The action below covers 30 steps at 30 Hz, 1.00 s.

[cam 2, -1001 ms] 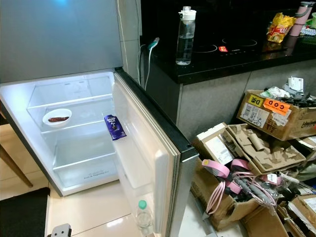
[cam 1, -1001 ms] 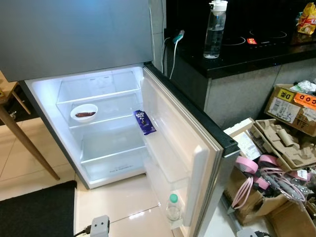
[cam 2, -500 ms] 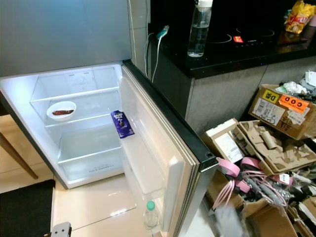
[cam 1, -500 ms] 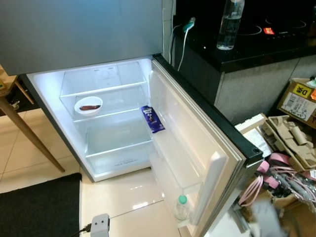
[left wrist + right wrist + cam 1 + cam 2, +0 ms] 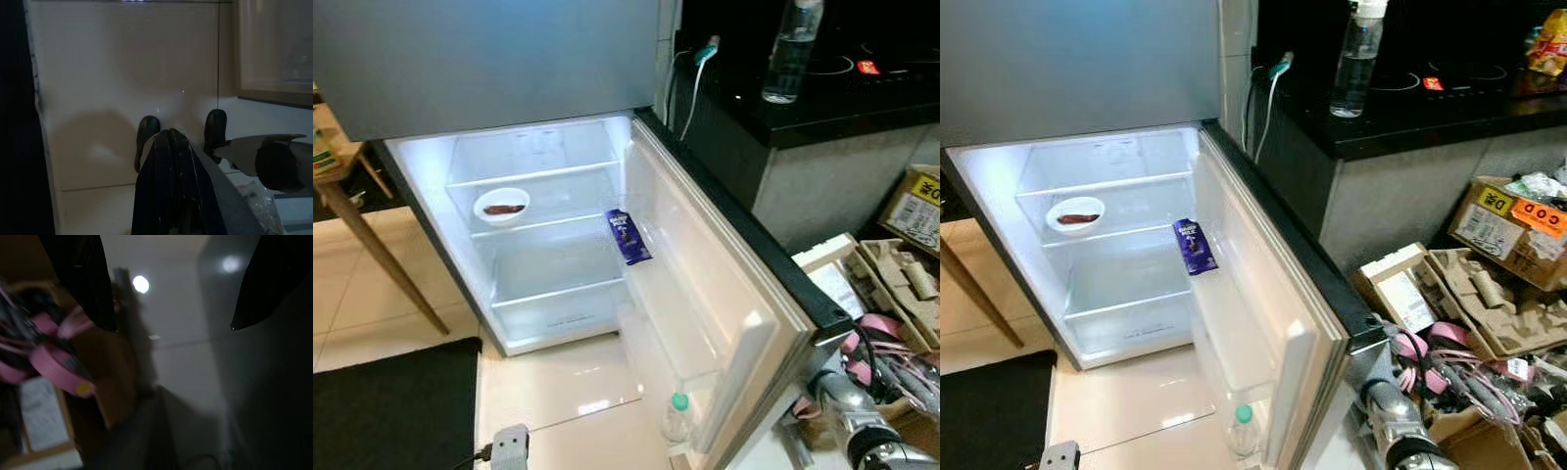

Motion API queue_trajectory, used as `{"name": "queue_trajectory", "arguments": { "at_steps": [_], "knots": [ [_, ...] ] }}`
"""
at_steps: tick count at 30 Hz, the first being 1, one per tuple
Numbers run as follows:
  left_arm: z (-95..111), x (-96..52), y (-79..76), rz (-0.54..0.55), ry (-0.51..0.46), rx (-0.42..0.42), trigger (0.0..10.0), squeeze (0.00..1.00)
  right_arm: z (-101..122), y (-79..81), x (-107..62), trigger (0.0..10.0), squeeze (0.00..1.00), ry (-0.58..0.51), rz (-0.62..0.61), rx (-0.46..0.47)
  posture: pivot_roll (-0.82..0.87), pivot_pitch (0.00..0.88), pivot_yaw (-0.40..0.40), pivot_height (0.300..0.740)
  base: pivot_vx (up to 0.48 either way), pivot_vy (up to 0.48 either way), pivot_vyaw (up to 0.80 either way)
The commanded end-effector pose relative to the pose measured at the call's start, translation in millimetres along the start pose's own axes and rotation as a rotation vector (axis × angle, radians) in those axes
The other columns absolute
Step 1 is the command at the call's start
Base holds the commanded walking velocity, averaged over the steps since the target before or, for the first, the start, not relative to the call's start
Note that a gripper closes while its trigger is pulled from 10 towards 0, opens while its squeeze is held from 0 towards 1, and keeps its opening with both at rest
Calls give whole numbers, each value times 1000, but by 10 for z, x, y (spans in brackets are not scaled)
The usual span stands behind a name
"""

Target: Restocking fridge

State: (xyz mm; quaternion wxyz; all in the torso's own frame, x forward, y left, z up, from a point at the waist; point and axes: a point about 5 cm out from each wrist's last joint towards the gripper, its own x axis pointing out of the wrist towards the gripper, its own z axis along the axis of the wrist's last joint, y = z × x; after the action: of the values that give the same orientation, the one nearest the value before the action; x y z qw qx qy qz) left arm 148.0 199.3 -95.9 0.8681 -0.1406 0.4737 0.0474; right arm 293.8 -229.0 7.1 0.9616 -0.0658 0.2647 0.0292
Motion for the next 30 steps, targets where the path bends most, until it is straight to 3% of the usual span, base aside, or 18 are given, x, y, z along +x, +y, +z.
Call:
{"name": "queue_trajectory", "arguments": {
  "at_steps": [1,4,5,6,8,12,15,16,17,20,22,26,28,30],
  "knots": [
    [-17,-14,50,19,6,4,10000,0,13,168,23,10000,0,-11,113,-8,-95,0,12,740,0,0,0],
    [-21,-13,41,17,7,1,10000,0,34,406,31,10000,0,-18,315,-31,-95,0,12,740,0,0,0],
    [-21,-13,41,17,7,1,10000,0,34,406,31,10000,0,-18,315,-31,-95,0,12,740,0,0,0],
    [-24,-12,38,16,7,1,10000,0,29,516,23,10000,0,-15,410,-48,-95,0,12,740,0,0,0],
    [-26,-12,35,15,8,1,10000,0,25,589,15,10000,0,-13,473,-60,-95,0,12,740,0,0,0],
    [-30,-13,35,14,10,1,10000,0,127,1110,-99,10000,0,-66,951,-84,-96,0,11,740,0,0,0],
    [-34,-14,37,16,10,-1,10000,0,395,1299,-141,10000,0,-186,1126,-20,-96,0,10,740,0,0,0],
    [-34,-14,37,16,10,-1,10000,0,395,1299,-141,10000,0,-186,1126,-20,-96,0,10,740,0,0,0],
    [-39,-14,34,16,12,-2,10000,0,558,1325,-126,10000,0,-254,1124,10,-98,0,9,740,0,0,0],
    [-48,-13,27,15,14,-3,10000,0,591,1253,-60,10000,0,-254,1006,0,-98,0,5,740,0,0,0],
    [-62,-13,18,14,17,-6,10000,0,493,1100,23,10000,0,-192,803,-46,-97,0,3,740,0,0,0],
    [-80,-15,14,16,21,-10,10000,0,337,961,40,10000,0,-120,699,-66,-98,0,2,740,0,0,0],
    [-109,-18,9,17,29,-10,10000,0,58,792,3,10000,0,-17,615,-91,-100,0,2,740,0,0,0],
    [-118,-20,11,18,32,-9,10000,0,-97,726,-32,10000,0,40,585,-76,-101,0,3,740,0,0,0]
  ]
}}
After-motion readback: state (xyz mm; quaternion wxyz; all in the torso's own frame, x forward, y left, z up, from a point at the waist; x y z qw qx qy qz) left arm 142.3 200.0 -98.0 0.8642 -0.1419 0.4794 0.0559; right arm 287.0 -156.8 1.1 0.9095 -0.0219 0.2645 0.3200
